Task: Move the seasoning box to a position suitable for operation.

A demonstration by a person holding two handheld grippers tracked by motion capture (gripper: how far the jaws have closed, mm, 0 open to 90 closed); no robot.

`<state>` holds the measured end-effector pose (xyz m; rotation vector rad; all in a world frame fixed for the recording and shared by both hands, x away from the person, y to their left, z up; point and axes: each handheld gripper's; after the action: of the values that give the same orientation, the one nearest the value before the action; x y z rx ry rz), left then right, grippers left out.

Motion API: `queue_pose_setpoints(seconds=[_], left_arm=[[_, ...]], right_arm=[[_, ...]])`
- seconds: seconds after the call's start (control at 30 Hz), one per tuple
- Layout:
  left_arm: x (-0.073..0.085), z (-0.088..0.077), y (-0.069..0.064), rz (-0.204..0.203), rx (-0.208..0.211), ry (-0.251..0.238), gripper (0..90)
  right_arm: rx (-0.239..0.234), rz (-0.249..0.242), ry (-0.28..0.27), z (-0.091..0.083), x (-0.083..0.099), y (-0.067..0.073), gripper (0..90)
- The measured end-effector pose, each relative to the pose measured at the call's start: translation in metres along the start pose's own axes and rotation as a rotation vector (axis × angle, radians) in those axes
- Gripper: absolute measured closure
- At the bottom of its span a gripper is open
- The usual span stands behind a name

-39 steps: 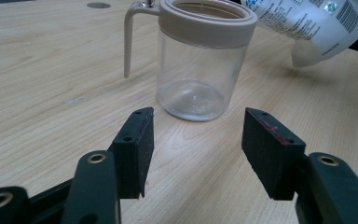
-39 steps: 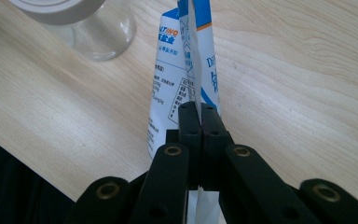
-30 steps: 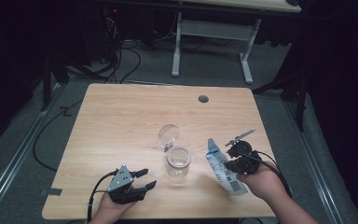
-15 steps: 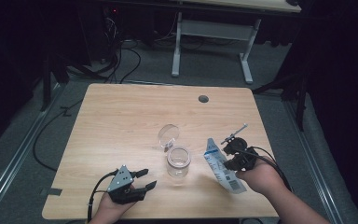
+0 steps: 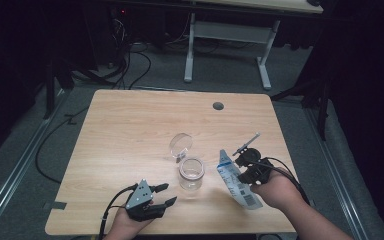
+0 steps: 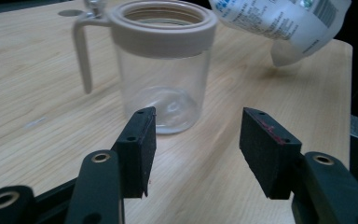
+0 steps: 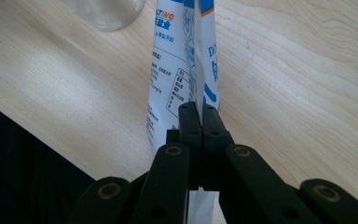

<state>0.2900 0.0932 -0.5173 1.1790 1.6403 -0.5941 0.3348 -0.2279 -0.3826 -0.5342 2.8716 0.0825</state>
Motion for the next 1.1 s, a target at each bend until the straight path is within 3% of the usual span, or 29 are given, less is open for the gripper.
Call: queue_pose_setpoints(seconds=[0.17, 0.47, 0.57, 0.77, 0.87, 1.1], left_arm=[[-0.014, 0.012, -0.010, 0.026, 0.060, -0.010, 46.6], [-0.043, 0.039, -0.020, 0.068, 0.107, -0.043, 47.0], [-0.049, 0.045, -0.024, 0.061, 0.117, -0.060, 47.2], [-0.048, 0.053, -0.031, 0.046, 0.127, -0.074, 47.1], [-0.046, 0.052, -0.033, 0.064, 0.122, -0.069, 45.2], [-0.038, 0.052, -0.034, 0.061, 0.133, -0.067, 43.4]], right_arm=[[0.000, 0.010, -0.013, -0.005, 0.001, 0.000, 90.0], [-0.003, 0.022, -0.011, -0.008, 0.002, 0.002, 90.0], [-0.004, 0.031, -0.019, -0.008, 0.003, 0.004, 90.0], [-0.009, 0.037, -0.013, -0.008, 0.004, 0.008, 90.0], [-0.004, 0.030, -0.005, -0.009, 0.003, 0.011, 90.0], [-0.007, 0.024, -0.008, -0.016, -0.001, 0.018, 90.0]])
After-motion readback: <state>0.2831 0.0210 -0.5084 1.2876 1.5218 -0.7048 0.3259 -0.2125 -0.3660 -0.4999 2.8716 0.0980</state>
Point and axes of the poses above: each handheld gripper's, and its own axes: z roughly forward along the jaws, x roughly out of its underside, y roughly to its left, and after that the axes turned 13 degrees about z, right-handed
